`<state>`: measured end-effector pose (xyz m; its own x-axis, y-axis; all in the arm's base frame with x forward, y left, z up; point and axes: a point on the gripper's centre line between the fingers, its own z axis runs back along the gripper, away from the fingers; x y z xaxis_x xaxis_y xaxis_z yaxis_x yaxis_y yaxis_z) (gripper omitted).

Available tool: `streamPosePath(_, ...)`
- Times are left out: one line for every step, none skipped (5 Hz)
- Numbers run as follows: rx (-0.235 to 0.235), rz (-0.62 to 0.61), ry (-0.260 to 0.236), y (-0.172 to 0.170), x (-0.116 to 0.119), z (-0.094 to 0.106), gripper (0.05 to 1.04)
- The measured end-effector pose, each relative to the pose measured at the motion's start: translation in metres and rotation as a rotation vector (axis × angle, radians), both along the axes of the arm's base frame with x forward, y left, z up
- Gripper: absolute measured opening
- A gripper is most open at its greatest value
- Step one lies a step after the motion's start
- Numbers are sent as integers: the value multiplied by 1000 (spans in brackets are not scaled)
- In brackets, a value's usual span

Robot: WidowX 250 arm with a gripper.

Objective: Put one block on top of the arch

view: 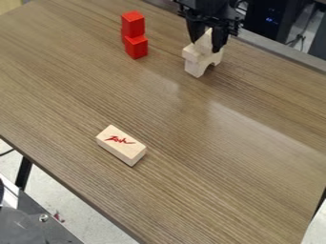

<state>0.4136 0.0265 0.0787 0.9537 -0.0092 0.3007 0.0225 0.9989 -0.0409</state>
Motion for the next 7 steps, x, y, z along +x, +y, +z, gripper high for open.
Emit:
streamPosePath(2, -6, -2, 0, -4, 2, 553)
streamPosePath(-3, -8, 4, 1, -7, -1, 553)
streamPosePath(-7, -12, 12, 3, -8, -2, 553)
streamPosePath(-9, -24, 13, 4, -9, -2, 553)
streamPosePath(-11, -23, 23, 7, -11, -2, 553)
streamPosePath(-13, -16, 28, 12, -12, -2, 553)
streamPosePath(-13, -15, 30, 13, -13, -2, 553)
